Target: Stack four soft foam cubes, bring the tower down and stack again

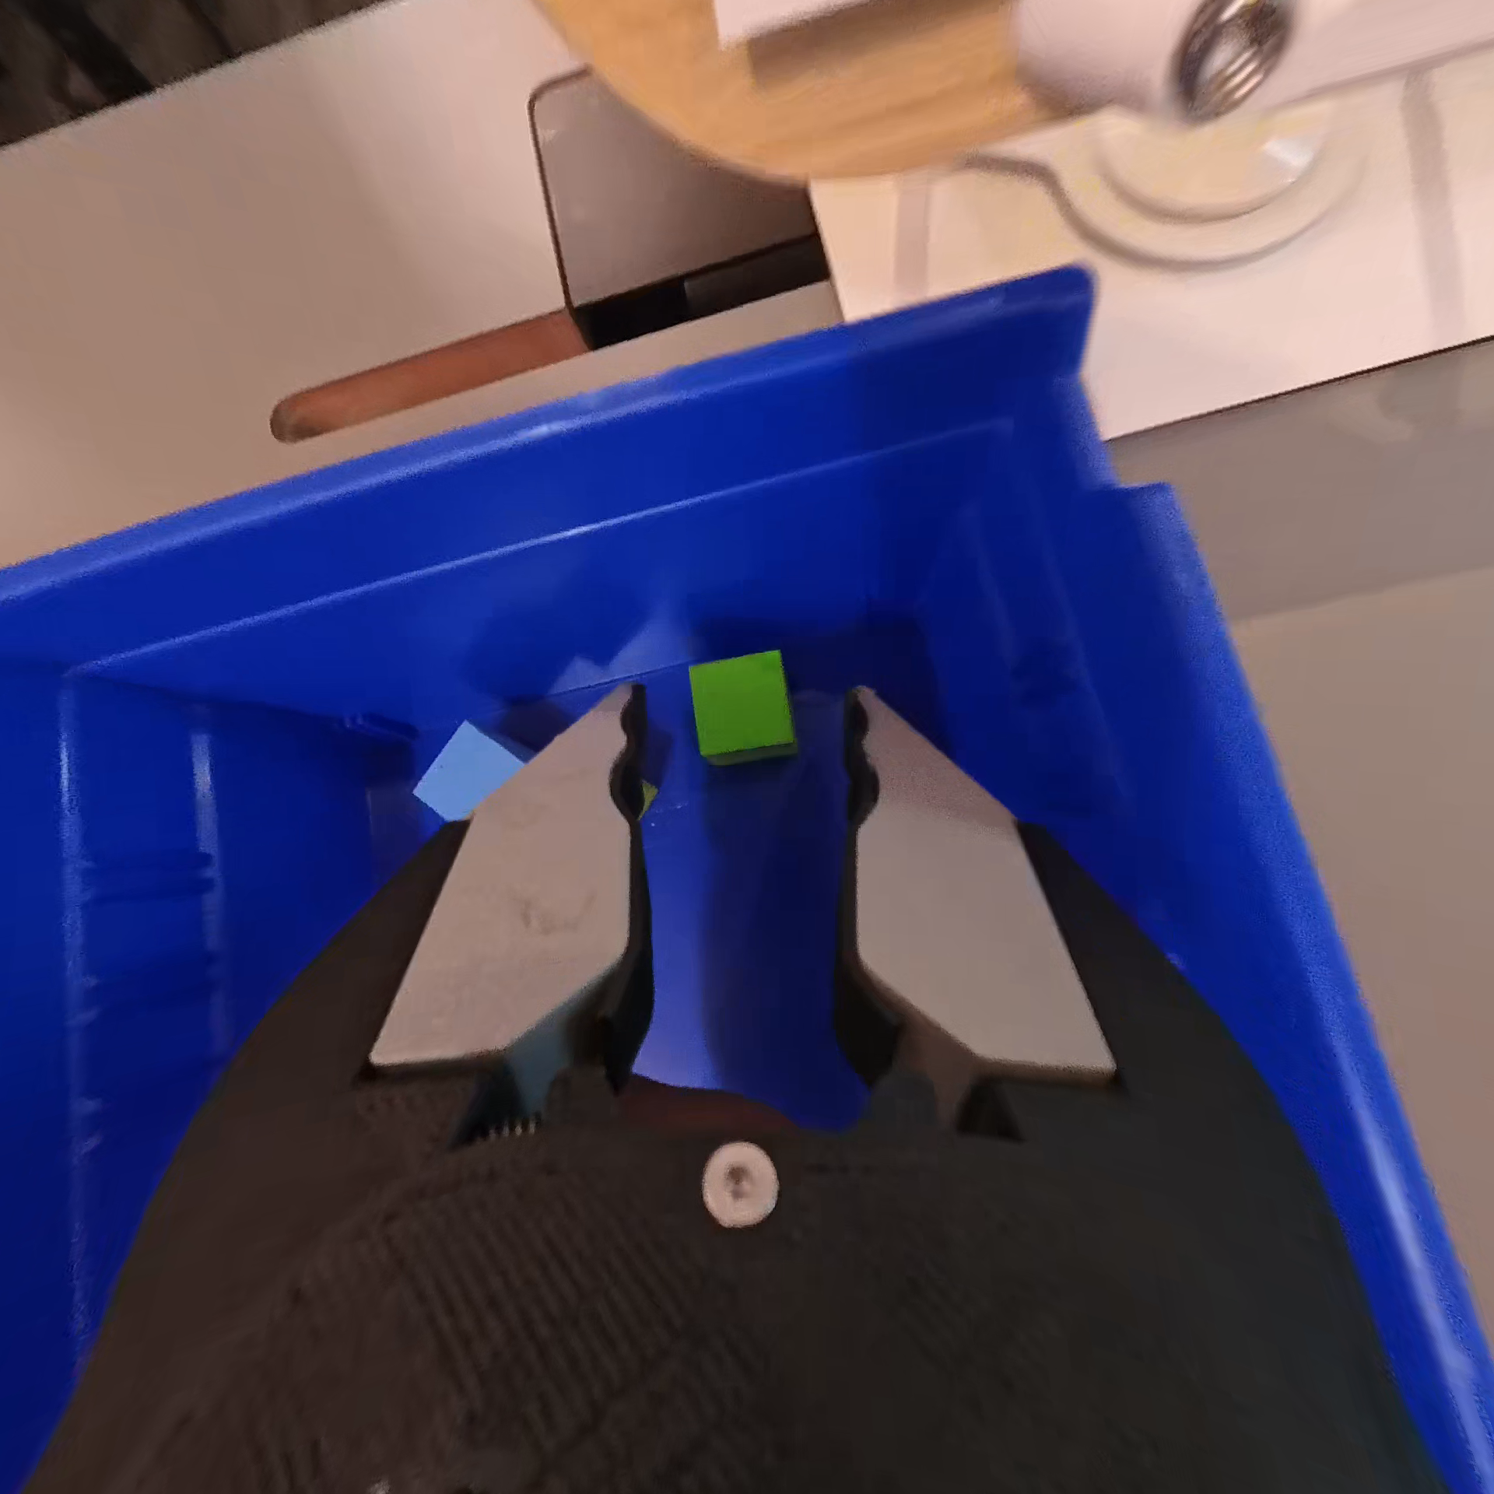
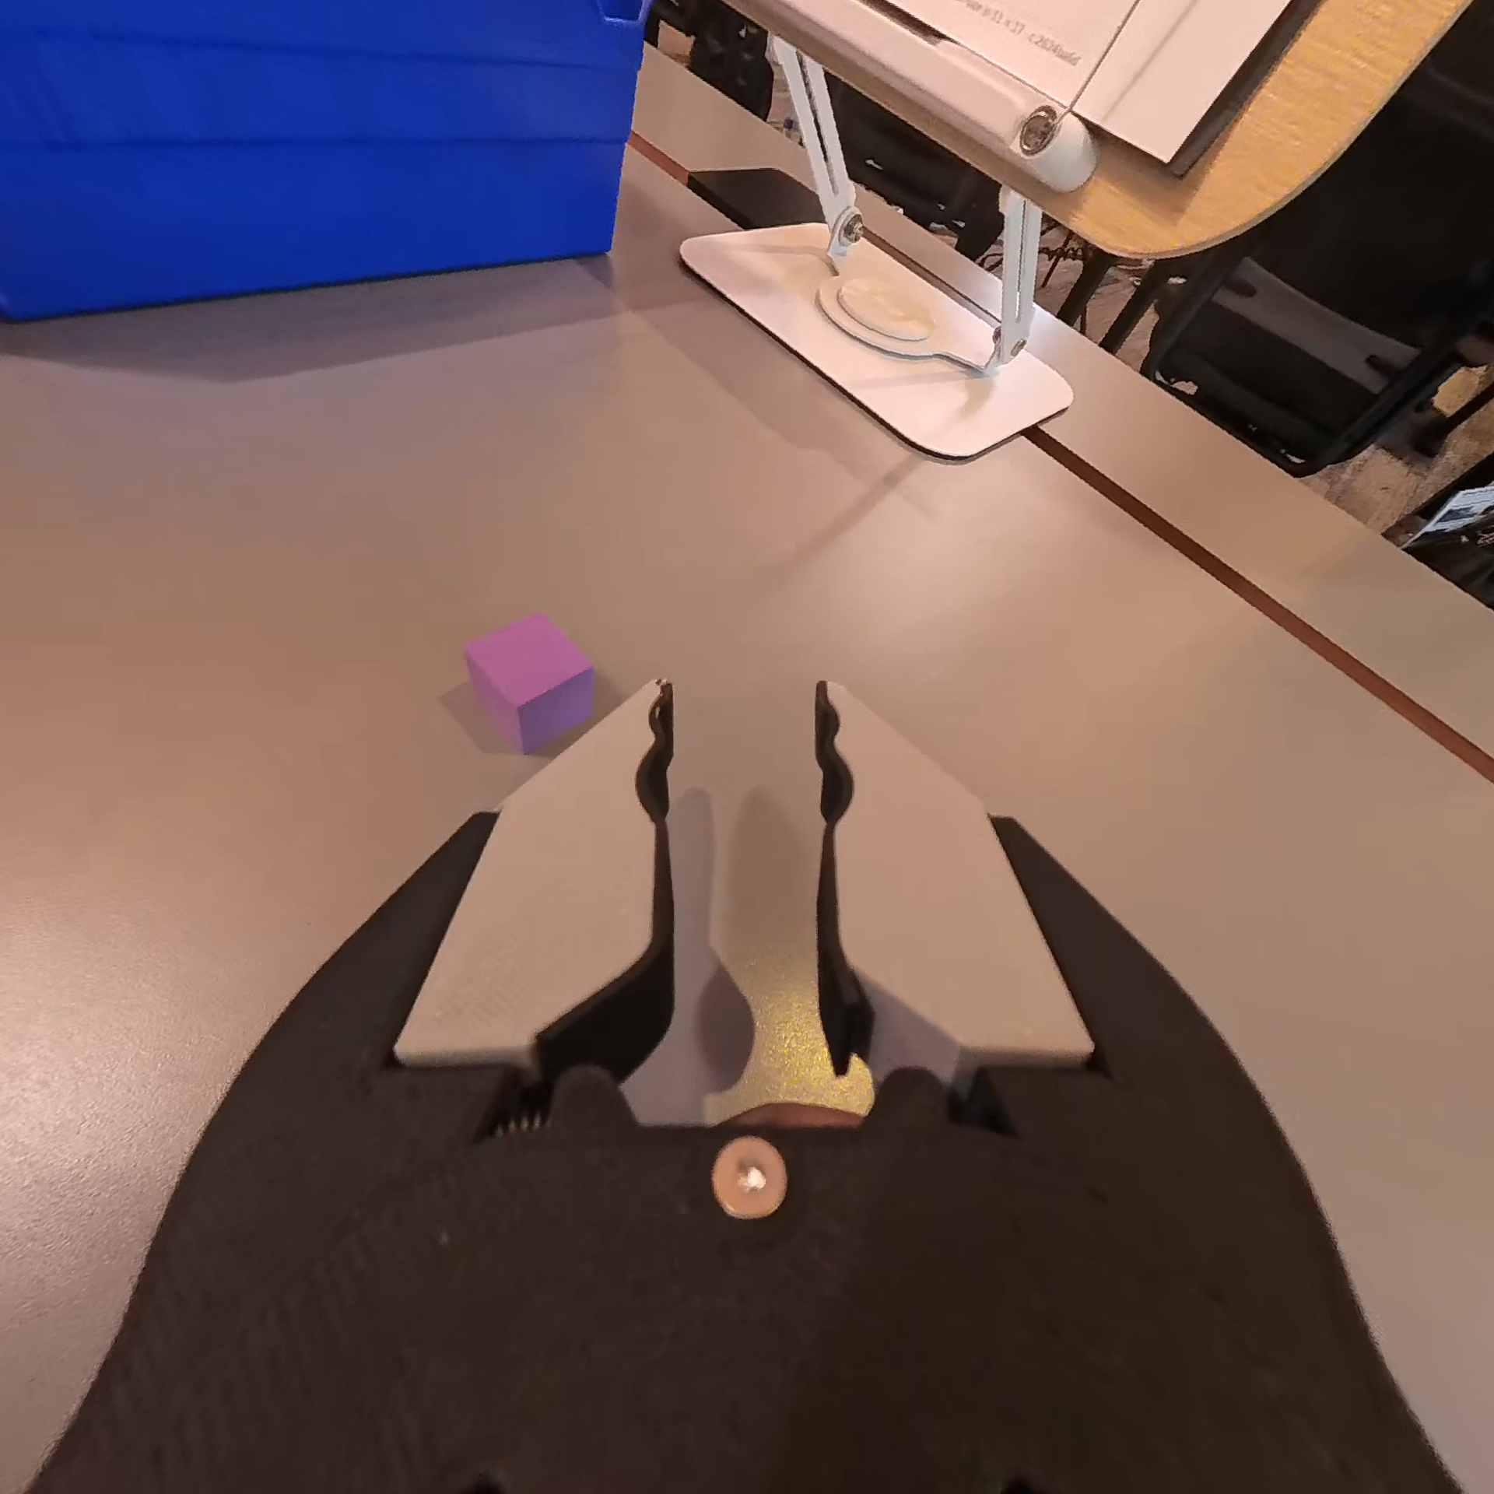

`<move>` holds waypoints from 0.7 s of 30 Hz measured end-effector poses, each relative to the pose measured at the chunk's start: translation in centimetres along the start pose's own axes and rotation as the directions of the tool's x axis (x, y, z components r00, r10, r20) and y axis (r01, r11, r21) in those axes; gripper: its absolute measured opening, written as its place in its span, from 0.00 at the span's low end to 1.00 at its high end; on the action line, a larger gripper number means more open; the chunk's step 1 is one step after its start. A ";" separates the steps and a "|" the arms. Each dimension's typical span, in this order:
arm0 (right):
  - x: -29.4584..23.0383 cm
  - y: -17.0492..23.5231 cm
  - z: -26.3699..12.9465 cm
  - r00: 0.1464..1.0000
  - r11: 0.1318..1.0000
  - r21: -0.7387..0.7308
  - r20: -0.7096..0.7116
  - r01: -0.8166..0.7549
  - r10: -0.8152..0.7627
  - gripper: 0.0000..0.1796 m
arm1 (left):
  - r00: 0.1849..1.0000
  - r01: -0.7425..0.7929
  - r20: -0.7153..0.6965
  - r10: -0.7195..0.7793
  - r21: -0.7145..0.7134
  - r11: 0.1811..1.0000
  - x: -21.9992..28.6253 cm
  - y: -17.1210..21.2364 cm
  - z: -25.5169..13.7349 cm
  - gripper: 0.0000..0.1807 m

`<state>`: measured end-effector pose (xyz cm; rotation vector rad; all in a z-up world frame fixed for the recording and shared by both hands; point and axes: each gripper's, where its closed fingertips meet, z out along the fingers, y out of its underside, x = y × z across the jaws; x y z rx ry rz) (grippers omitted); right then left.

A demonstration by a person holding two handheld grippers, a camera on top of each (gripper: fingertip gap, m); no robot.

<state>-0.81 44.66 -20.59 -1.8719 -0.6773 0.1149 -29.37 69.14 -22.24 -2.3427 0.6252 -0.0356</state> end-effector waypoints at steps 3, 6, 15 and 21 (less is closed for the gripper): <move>0.2 -0.2 -0.2 1.000 1.000 0.008 -0.007 -0.002 0.002 0.18 | 0.996 -0.007 0.083 0.013 -0.069 0.998 -1.1 1.6 1.7 0.23; 0.1 -0.5 -0.4 1.000 1.000 0.020 -0.008 0.002 -0.001 0.18 | 0.994 0.000 0.112 0.009 -0.077 0.997 -1.2 1.8 2.3 0.18; -0.1 -0.8 -0.6 0.999 0.999 0.022 -0.020 0.041 -0.040 0.18 | 0.994 -0.063 0.092 0.063 -0.002 0.998 -1.9 0.2 -0.5 0.16; 0.3 -1.3 -1.2 1.000 0.999 0.044 -0.012 -0.011 0.012 0.18 | 0.980 -0.190 0.011 0.199 0.339 0.921 1.4 -5.3 -10.1 0.15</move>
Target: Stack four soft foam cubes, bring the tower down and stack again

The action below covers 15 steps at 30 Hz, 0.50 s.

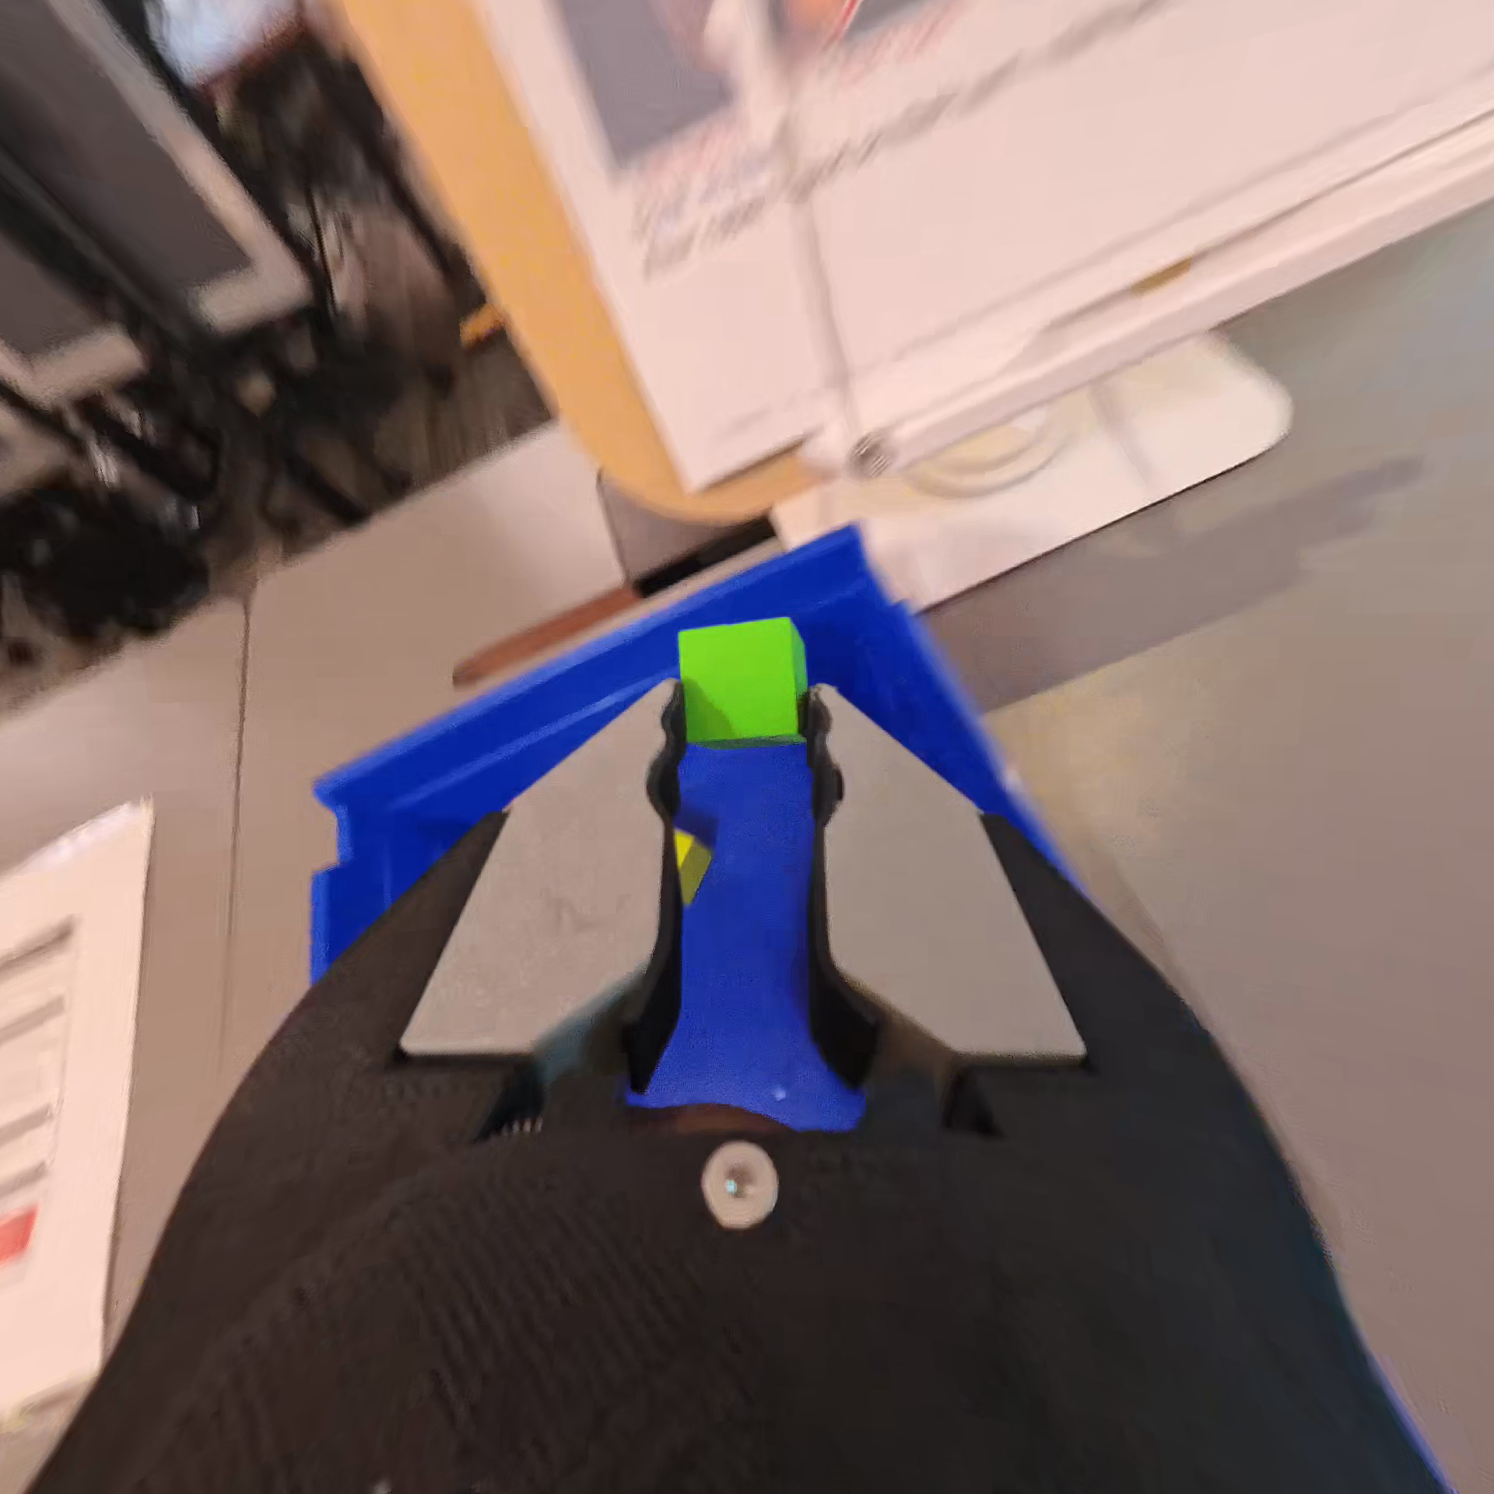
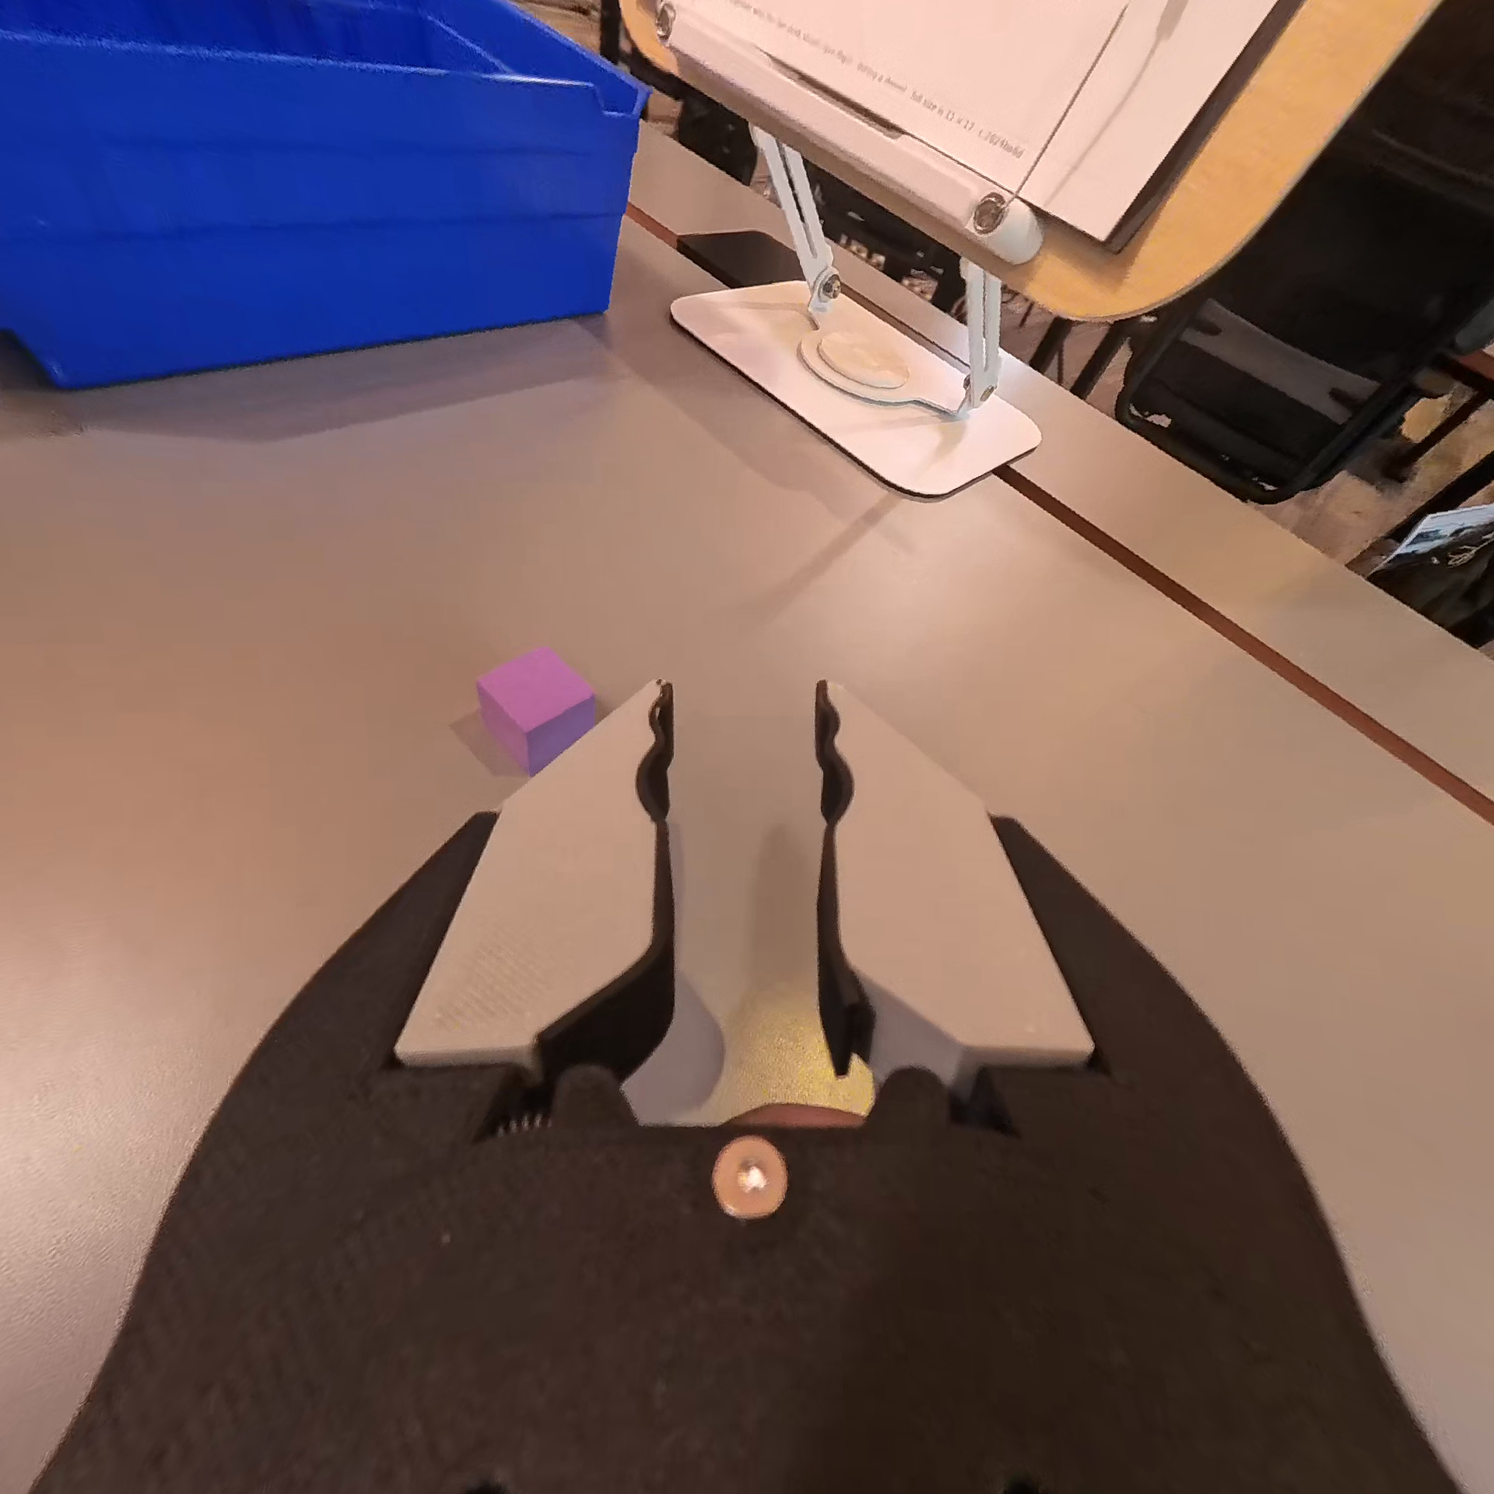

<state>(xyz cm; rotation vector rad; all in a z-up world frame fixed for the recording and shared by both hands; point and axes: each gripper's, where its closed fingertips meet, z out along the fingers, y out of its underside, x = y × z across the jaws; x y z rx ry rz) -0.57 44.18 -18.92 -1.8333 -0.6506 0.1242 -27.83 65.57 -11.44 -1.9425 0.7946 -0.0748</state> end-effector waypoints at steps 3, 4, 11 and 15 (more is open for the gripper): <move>0.1 0.0 -0.2 0.999 1.000 0.004 0.021 -0.027 0.026 0.19 | 0.980 -0.116 -0.134 0.148 0.222 0.968 5.8 -4.8 -4.9 0.15; 0.0 0.0 -0.2 0.999 0.999 0.005 0.042 -0.032 0.032 0.19 | 0.960 -0.158 -0.177 0.217 0.296 0.942 8.5 -5.9 -6.5 0.15; -1.7 -1.8 -1.3 0.973 0.991 0.093 0.218 -0.098 0.076 0.21 | 0.756 -0.360 -0.383 0.531 0.434 0.826 25.2 -1.6 -11.1 0.15; -6.3 -3.3 -3.3 0.847 0.978 0.157 0.531 -0.138 0.034 0.19 | 0.624 -0.334 -0.574 0.531 0.418 0.845 30.3 1.8 -12.0 0.15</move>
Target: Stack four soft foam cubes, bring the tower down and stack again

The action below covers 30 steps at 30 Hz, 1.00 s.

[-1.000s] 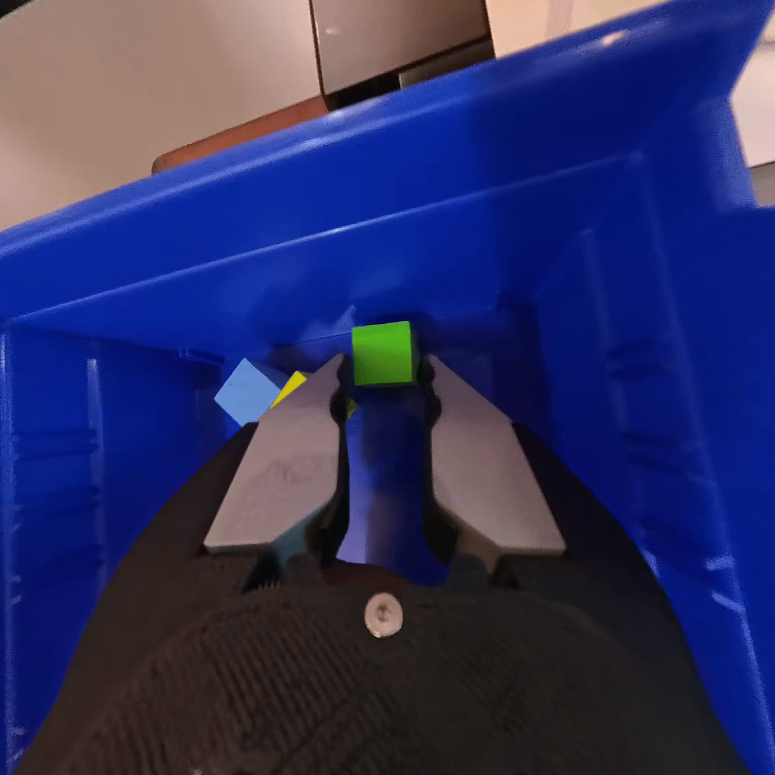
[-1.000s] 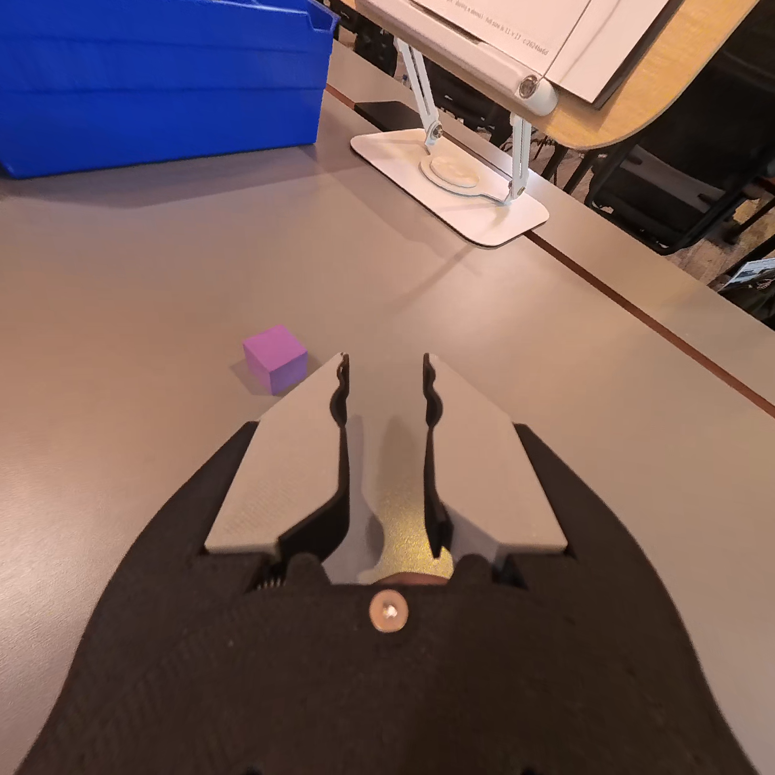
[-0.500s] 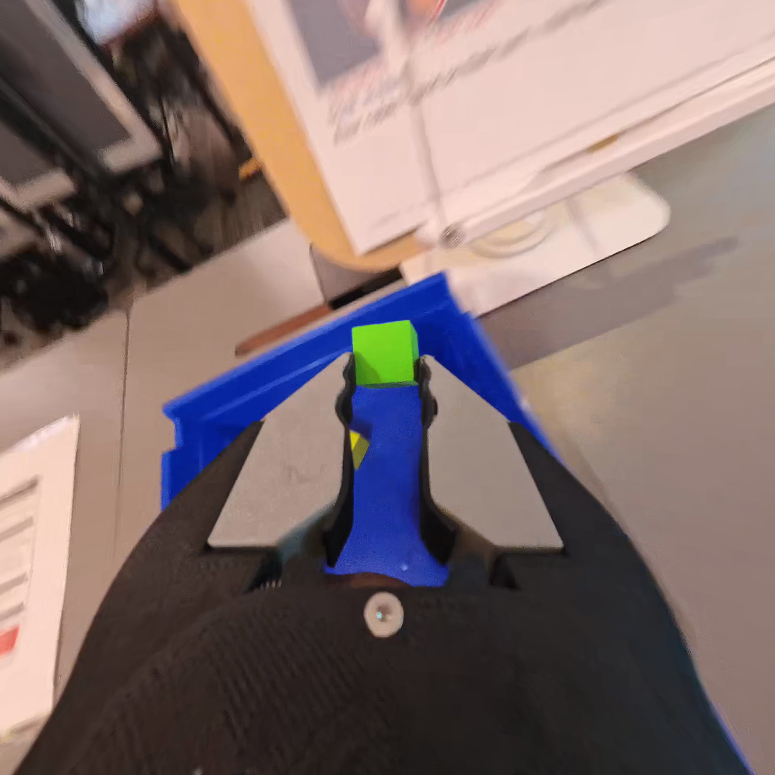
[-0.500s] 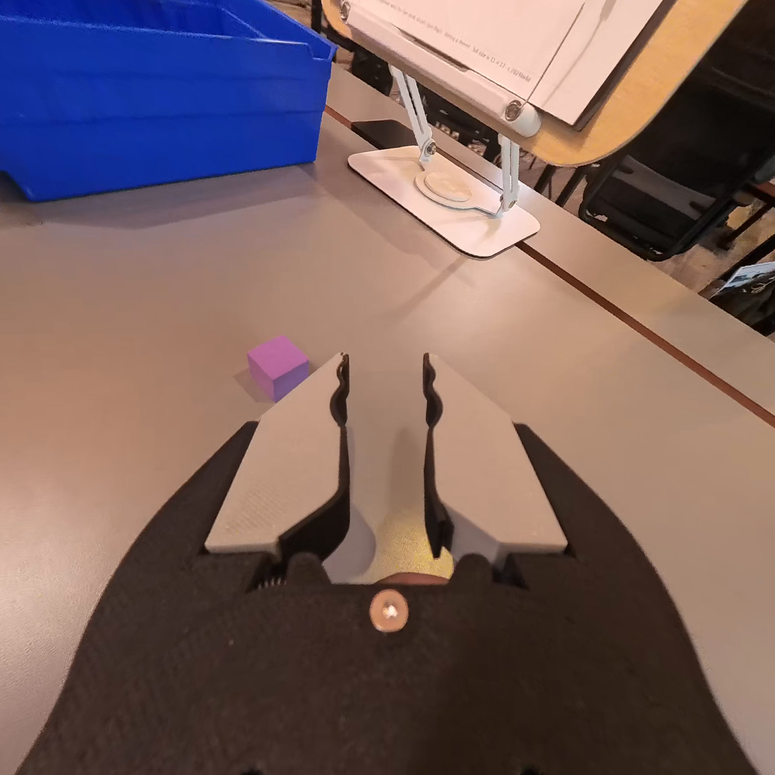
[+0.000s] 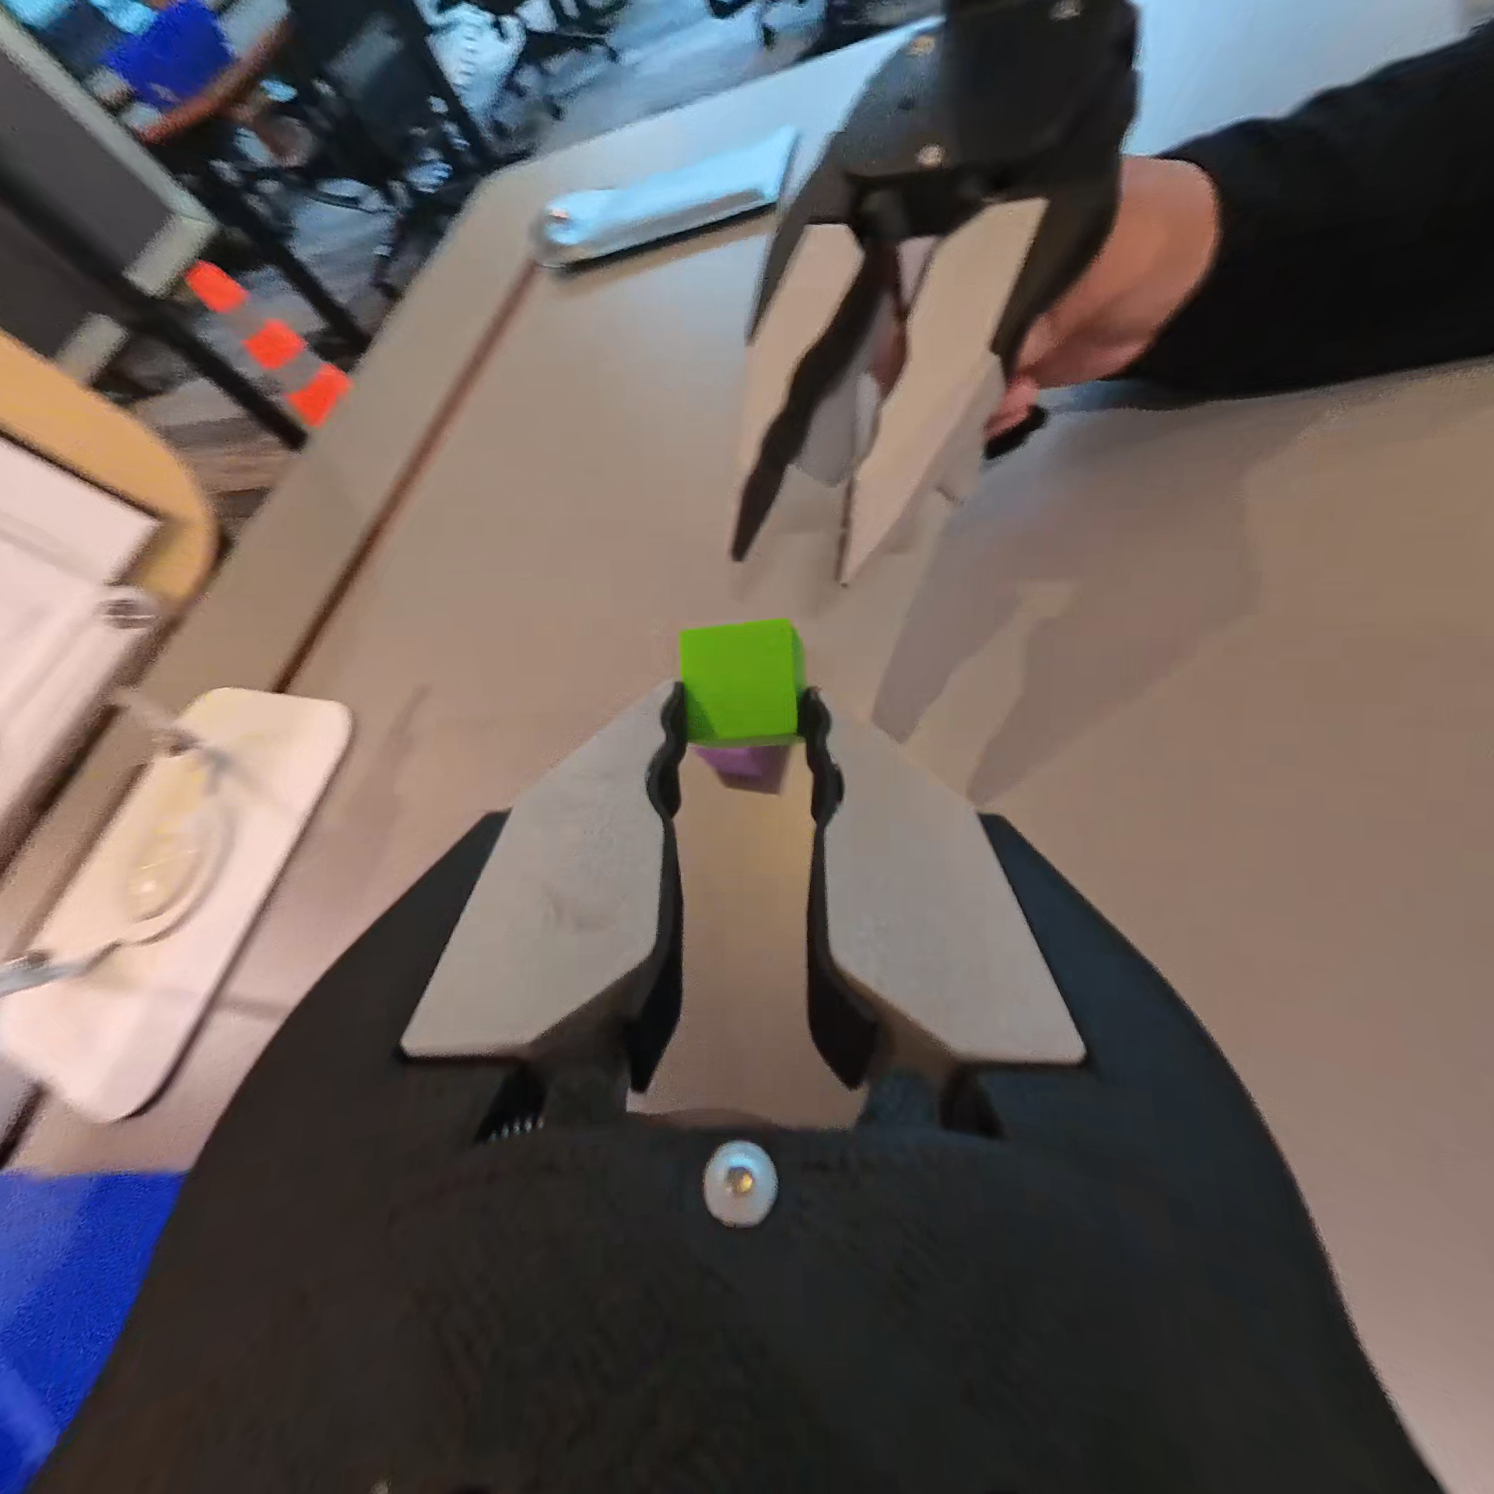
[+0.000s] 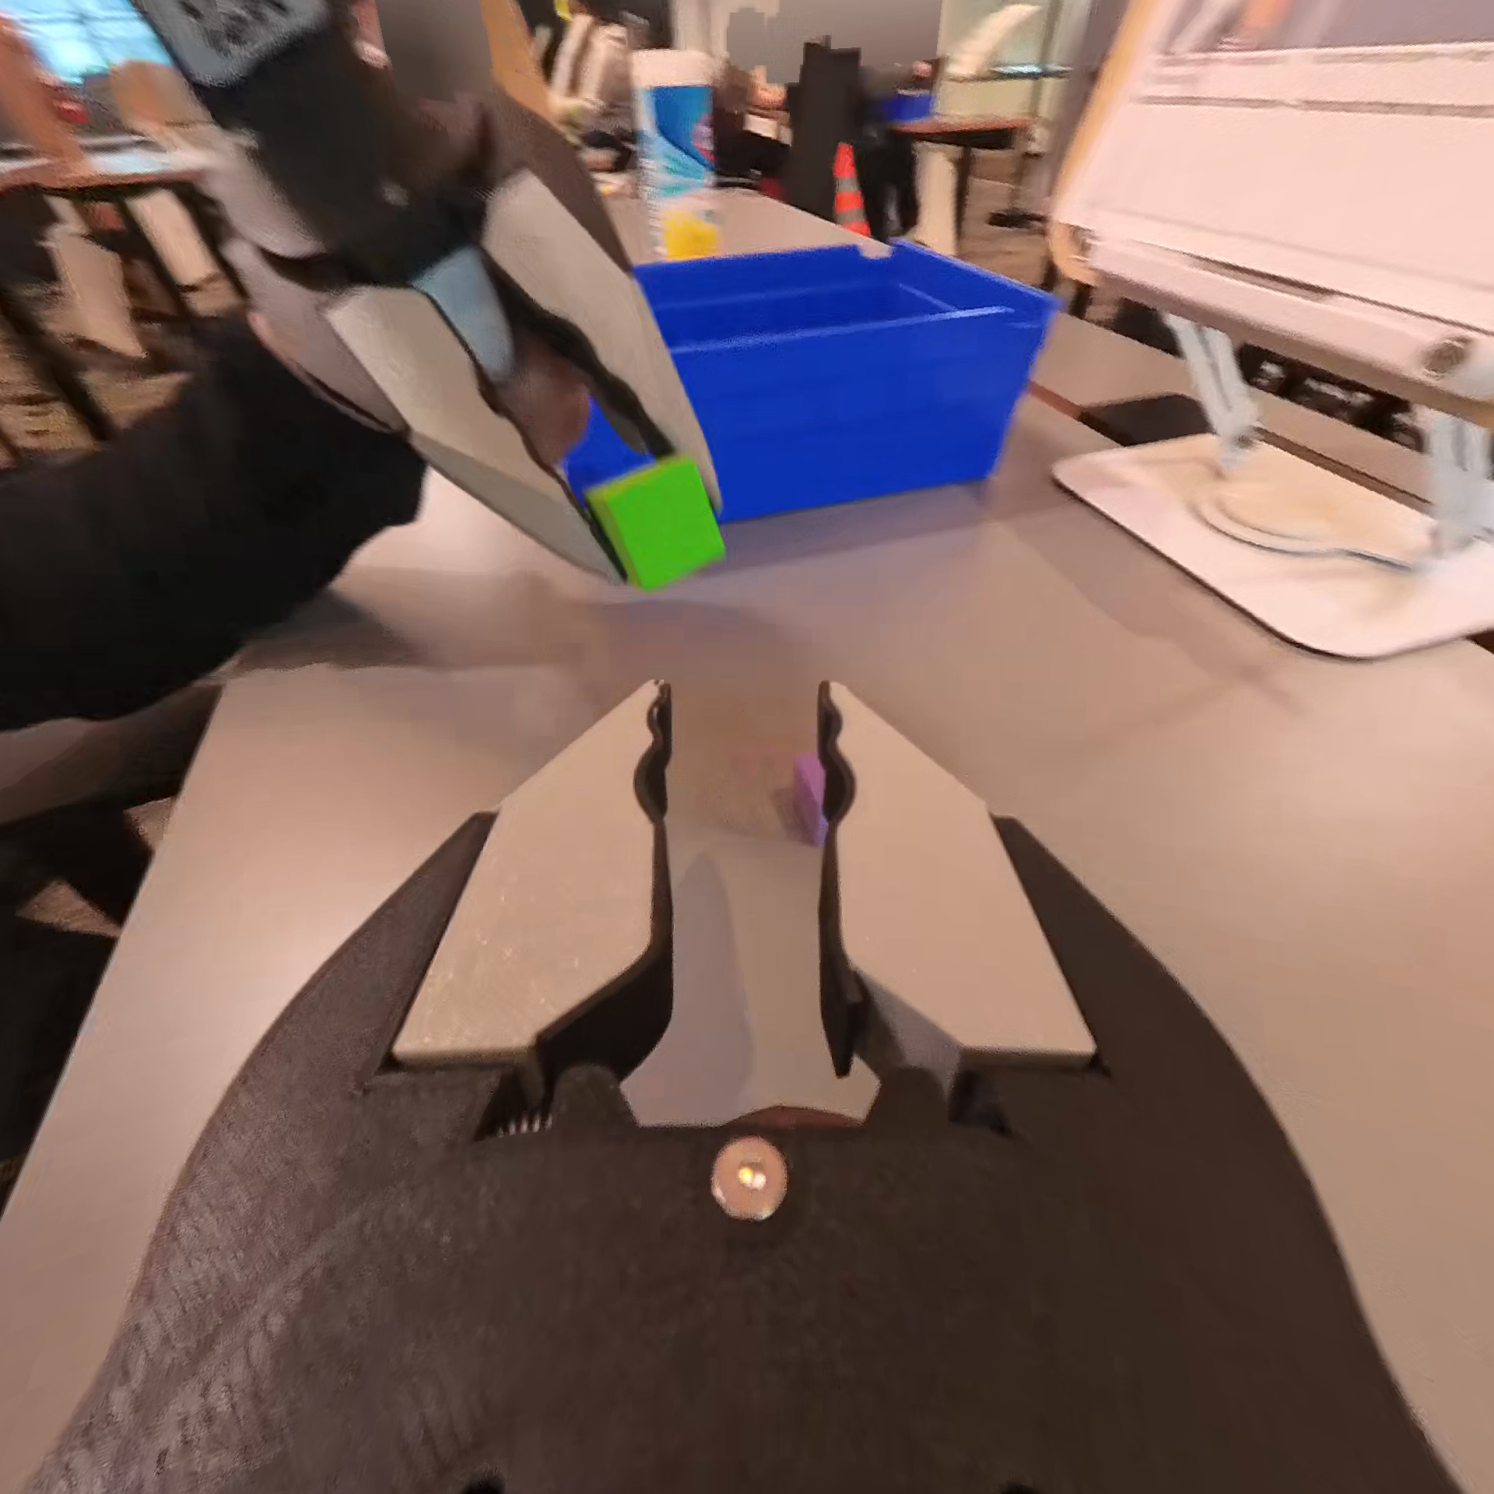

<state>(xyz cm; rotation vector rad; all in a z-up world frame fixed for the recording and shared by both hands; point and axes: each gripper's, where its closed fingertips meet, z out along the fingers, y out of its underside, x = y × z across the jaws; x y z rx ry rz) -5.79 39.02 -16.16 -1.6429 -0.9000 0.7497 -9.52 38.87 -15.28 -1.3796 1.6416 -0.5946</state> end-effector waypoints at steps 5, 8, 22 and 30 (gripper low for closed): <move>-3.0 0.3 0.6 0.985 0.998 0.017 0.159 0.067 -0.069 0.16 | 0.984 0.063 -0.165 -0.064 -0.011 0.998 2.6 1.1 0.9 0.15; -4.2 0.9 1.2 0.975 0.997 -0.012 0.209 0.080 -0.076 0.17 | 0.964 0.115 -0.237 -0.119 -0.032 0.993 3.4 1.9 0.8 0.15; -5.2 1.3 2.4 0.965 0.999 -0.037 0.263 0.008 0.003 0.17 | 0.963 0.065 -0.256 -0.081 -0.071 0.995 4.5 2.7 1.2 0.15; -5.3 2.0 2.7 0.969 0.996 -0.086 0.248 0.031 -0.009 0.13 | 0.969 0.020 -0.245 -0.041 -0.089 0.996 5.0 3.0 2.0 0.15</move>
